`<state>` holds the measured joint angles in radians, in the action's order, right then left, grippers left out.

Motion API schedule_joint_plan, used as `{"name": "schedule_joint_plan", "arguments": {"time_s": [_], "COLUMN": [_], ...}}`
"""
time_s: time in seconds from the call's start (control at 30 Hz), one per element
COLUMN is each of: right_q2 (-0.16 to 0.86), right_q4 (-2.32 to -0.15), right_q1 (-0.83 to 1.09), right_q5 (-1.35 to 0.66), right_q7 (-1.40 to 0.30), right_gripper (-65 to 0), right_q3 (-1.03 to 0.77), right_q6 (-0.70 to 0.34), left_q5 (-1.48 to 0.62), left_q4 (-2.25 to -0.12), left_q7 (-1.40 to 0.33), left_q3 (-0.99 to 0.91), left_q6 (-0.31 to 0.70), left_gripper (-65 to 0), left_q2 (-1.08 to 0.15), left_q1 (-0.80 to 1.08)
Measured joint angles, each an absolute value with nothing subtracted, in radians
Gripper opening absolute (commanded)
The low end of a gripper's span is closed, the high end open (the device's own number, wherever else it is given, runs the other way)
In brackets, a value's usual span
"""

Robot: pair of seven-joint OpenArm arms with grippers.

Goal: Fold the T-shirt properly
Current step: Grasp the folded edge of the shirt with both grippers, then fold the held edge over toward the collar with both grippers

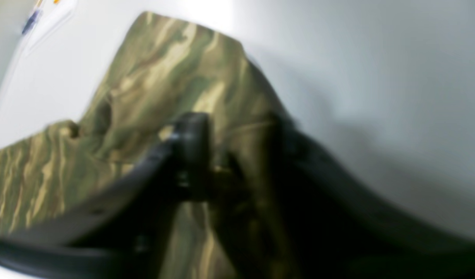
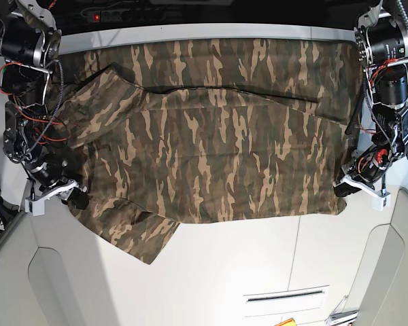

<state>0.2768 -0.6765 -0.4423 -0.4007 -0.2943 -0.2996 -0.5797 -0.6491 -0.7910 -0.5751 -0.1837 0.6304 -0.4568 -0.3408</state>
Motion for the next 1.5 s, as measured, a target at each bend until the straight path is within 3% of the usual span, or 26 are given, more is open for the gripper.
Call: {"name": "schedule_joint_plan", "arguments": {"time_s": [0.07, 0.3, 0.57, 0.97, 1.43, 1.47, 1.5], "right_q2": [0.276, 0.274, 0.315, 0.461, 0.479, 0.479, 0.479], "right_q4": [-0.691, -0.860, -1.129, -1.316, -1.318, -1.317, -1.317], "right_q1": [-0.440, -0.448, -0.441, -0.218, 0.008, 0.025, 0.039], "right_q5": [-0.391, -0.399, -0.627, -0.794, -0.837, -0.824, -0.807], "right_q7": [-0.323, -0.604, -0.950, -1.001, -0.982, -0.970, -0.955], "right_gripper": [-65.0, -65.0, -65.0, -65.0, -65.0, -62.9, -52.9], "right_q3": [-0.300, -0.297, -0.295, -0.296, -0.385, -0.385, -0.385], "right_q6": [-0.580, -0.575, -0.577, -0.582, -0.599, -0.598, -0.597], "left_q5": [-0.648, -0.730, -0.903, -0.956, -0.929, -0.925, -0.913], "left_q4": [-0.792, -0.859, -1.016, -1.378, -1.687, -1.687, -1.687], "left_q7": [-0.576, -0.712, -0.907, -0.973, -0.965, -0.962, -0.961], "left_q3": [-0.184, -0.178, -0.177, -0.220, -0.352, -0.351, -0.350], "left_q6": [0.641, 0.686, 0.683, 0.685, 0.686, 0.686, 0.686], "left_gripper": [-65.0, -65.0, -65.0, -65.0, -65.0, -65.0, -65.0], "left_q2": [-0.457, -0.483, -0.574, -0.661, -0.622, -0.607, -0.593], "left_q1": [-0.341, -0.330, -0.309, -0.009, 0.306, 0.315, 0.319]}}
